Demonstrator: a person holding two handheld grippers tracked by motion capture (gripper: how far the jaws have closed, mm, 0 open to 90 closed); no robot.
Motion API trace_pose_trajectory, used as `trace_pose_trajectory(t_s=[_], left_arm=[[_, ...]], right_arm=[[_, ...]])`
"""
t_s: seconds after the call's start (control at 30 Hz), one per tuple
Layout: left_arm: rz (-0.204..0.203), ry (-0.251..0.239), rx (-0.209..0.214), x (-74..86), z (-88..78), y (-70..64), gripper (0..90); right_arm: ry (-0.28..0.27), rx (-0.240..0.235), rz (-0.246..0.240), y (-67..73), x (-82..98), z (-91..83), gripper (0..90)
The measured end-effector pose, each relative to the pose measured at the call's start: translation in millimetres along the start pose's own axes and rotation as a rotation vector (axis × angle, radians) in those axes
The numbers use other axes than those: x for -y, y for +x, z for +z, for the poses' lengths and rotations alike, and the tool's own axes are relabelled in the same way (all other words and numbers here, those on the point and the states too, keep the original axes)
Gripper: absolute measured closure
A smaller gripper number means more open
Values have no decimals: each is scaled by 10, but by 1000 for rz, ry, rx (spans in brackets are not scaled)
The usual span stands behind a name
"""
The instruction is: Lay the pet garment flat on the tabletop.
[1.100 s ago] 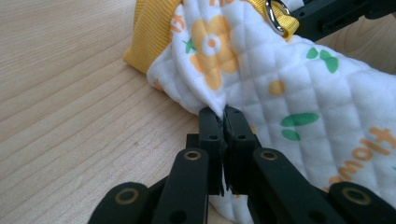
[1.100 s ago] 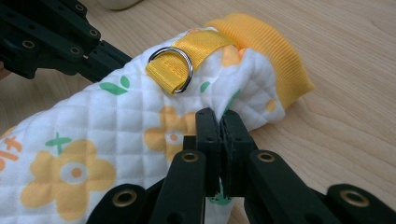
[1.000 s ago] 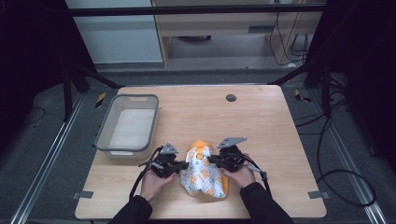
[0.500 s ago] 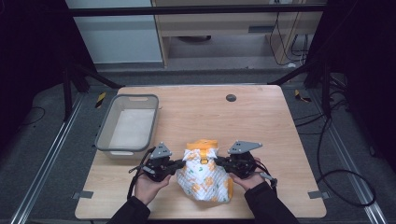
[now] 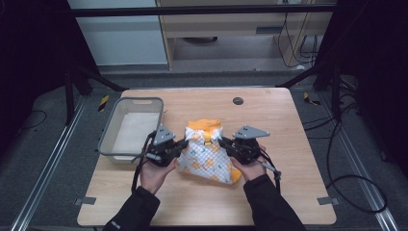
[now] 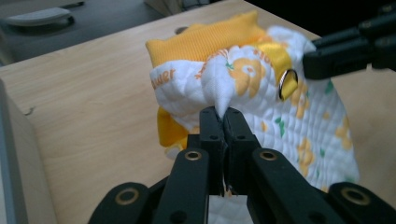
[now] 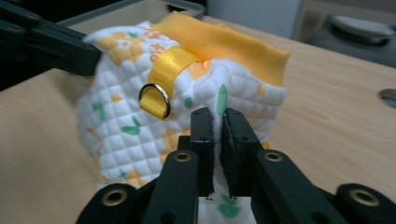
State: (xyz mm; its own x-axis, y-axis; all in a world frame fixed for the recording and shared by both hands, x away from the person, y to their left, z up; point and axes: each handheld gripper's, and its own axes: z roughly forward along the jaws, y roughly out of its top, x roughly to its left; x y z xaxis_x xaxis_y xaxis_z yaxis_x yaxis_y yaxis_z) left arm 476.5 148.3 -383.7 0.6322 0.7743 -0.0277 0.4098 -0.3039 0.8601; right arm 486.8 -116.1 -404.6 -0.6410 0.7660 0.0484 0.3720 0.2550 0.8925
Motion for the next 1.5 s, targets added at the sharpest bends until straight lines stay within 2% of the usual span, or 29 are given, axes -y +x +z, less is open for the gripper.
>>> trace_pose_trajectory(t_s=[0.07, 0.1, 0.13, 0.17, 0.2, 0.37, 0.4, 0.5, 0.6, 0.63, 0.7, 0.73, 0.8, 0.87, 1.0, 1.07, 1.2, 1.27, 1.4, 1.5], left_arm=[[-66, -15, -74, -35, 223, 133, 710], [-79, -8, -78, -29, 254, 163, 678], [-79, -8, -78, -29, 254, 163, 624], [-99, -3, -103, -6, 279, 215, 540], [-96, -7, -103, 20, 256, 232, 513], [-74, -21, -96, 107, 115, 270, 476], [-44, -14, -98, 158, 19, 288, 463], [-4, -3, -97, 246, -92, 291, 444], [5, 8, -92, 328, -161, 280, 435], [15, 22, -81, 421, -226, 278, 435], [14, 33, -79, 465, -252, 279, 432], [4, 40, -72, 568, -290, 279, 431], [1, 52, -70, 643, -303, 280, 427], [5, 68, -75, 719, -298, 284, 423], [-21, 82, -68, 862, -235, 312, 413], [-15, 110, -72, 900, -189, 322, 410], [-15, 132, -70, 949, -126, 329, 410], [12, 178, -69, 970, -43, 317, 405], [21, 189, -54, 976, 25, 294, 405], [35, 209, -34, 993, 130, 261, 405]], right_arm=[[18, 74, -4, -54, 15, 181, 766], [28, 103, -10, -75, 35, 245, 727], [28, 103, -10, -75, 35, 245, 727], [53, 149, -17, -113, 83, 317, 702], [60, 154, -22, -127, 101, 319, 698], [55, 141, -19, -182, 173, 141, 649], [48, 132, -21, -190, 174, 83, 637], [43, 104, -29, -188, 188, -94, 594], [44, 78, -43, -159, 237, -256, 557], [47, 66, -44, -145, 270, -316, 544], [45, 58, -45, -127, 329, -393, 553], [43, 53, -44, -117, 372, -437, 553], [48, 41, -37, -107, 433, -480, 552], [56, 31, -34, -97, 499, -511, 538], [64, 12, -29, -82, 643, -538, 530], [80, 7, -29, -78, 708, -536, 530], [108, -20, -31, -48, 800, -477, 532], [121, -34, -43, -14, 828, -429, 532], [136, -60, -58, 46, 877, -365, 529], [158, -80, -48, 80, 922, -307, 523]])
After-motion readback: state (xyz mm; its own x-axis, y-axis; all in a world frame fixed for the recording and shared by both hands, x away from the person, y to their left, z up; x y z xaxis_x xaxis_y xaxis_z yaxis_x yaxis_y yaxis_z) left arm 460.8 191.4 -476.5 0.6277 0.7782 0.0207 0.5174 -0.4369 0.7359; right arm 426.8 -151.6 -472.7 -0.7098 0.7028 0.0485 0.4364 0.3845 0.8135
